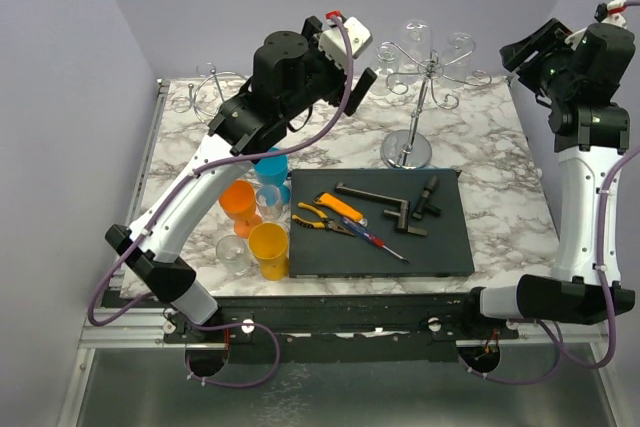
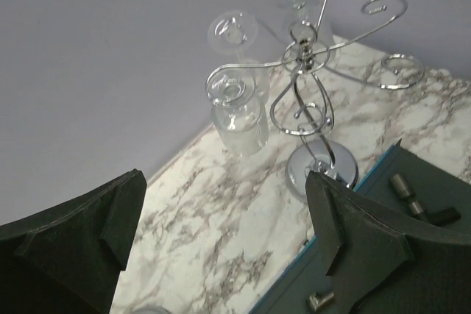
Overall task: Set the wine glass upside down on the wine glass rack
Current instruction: Adjust the wine rack at the center of the board.
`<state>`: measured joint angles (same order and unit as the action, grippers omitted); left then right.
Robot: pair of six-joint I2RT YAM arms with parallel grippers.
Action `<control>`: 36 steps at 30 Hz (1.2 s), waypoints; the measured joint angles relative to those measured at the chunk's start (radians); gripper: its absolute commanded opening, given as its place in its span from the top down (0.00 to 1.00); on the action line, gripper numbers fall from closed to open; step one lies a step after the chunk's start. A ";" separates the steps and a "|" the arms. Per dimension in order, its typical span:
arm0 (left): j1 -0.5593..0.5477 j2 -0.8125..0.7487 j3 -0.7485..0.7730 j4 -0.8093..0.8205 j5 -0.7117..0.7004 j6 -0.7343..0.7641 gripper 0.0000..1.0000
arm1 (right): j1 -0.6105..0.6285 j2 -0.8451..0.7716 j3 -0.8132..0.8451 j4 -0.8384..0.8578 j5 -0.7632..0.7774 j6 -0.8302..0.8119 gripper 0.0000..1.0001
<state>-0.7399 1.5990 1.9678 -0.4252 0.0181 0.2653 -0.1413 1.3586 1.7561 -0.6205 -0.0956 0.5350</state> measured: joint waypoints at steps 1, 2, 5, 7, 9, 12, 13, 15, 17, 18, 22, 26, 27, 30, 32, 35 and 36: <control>0.005 -0.018 -0.021 -0.016 -0.007 -0.002 0.01 | 0.010 0.000 0.021 -0.007 0.005 -0.010 0.34; 0.006 -0.032 -0.038 -0.028 -0.011 -0.003 0.01 | 0.025 0.005 0.043 -0.016 0.016 -0.019 0.34; 0.007 -0.074 -0.071 -0.063 -0.019 -0.008 0.01 | 0.145 0.061 0.168 -0.050 0.084 -0.065 0.34; 0.007 -0.101 -0.083 -0.080 -0.026 -0.011 0.01 | 0.240 0.134 0.280 -0.070 0.125 -0.099 0.35; 0.008 -0.120 -0.088 -0.090 -0.032 -0.011 0.01 | 0.313 0.218 0.386 -0.092 0.155 -0.131 0.38; 0.008 -0.145 -0.094 -0.095 -0.045 -0.011 0.01 | 0.354 0.332 0.505 -0.145 0.190 -0.180 0.40; 0.008 -0.148 -0.094 -0.095 -0.047 -0.011 0.01 | 0.358 0.369 0.539 -0.164 0.204 -0.196 0.40; 0.008 -0.154 -0.098 -0.097 -0.051 -0.011 0.01 | 0.364 0.419 0.562 -0.187 0.228 -0.221 0.40; 0.010 -0.154 -0.101 -0.100 -0.053 -0.011 0.01 | 0.368 0.447 0.556 -0.213 0.250 -0.241 0.39; 0.012 -0.154 -0.104 -0.102 -0.053 -0.011 0.01 | 0.370 0.455 0.547 -0.223 0.259 -0.250 0.39; 0.013 -0.155 -0.116 -0.109 -0.053 -0.012 0.01 | 0.378 0.461 0.518 -0.248 0.271 -0.278 0.40; 0.012 -0.156 -0.124 -0.119 -0.054 -0.013 0.01 | 0.384 0.456 0.500 -0.240 0.283 -0.296 0.44; 0.012 -0.156 -0.125 -0.120 -0.054 -0.013 0.01 | 0.385 0.453 0.488 -0.239 0.285 -0.301 0.45; 0.013 -0.156 -0.125 -0.124 -0.054 -0.014 0.01 | 0.391 0.453 0.460 -0.238 0.290 -0.310 0.47; 0.013 -0.157 -0.125 -0.124 -0.055 -0.014 0.01 | 0.398 0.454 0.446 -0.240 0.292 -0.317 0.51; 0.013 -0.157 -0.125 -0.124 -0.056 -0.014 0.01 | 0.419 0.454 0.437 -0.238 0.311 -0.328 0.63; 0.013 -0.157 -0.125 -0.124 -0.056 -0.014 0.01 | 0.426 0.454 0.436 -0.238 0.319 -0.333 0.66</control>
<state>-0.7273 1.4418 1.8431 -0.5491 -0.0380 0.2512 0.2844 1.8130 2.1921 -0.8581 0.2234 0.2024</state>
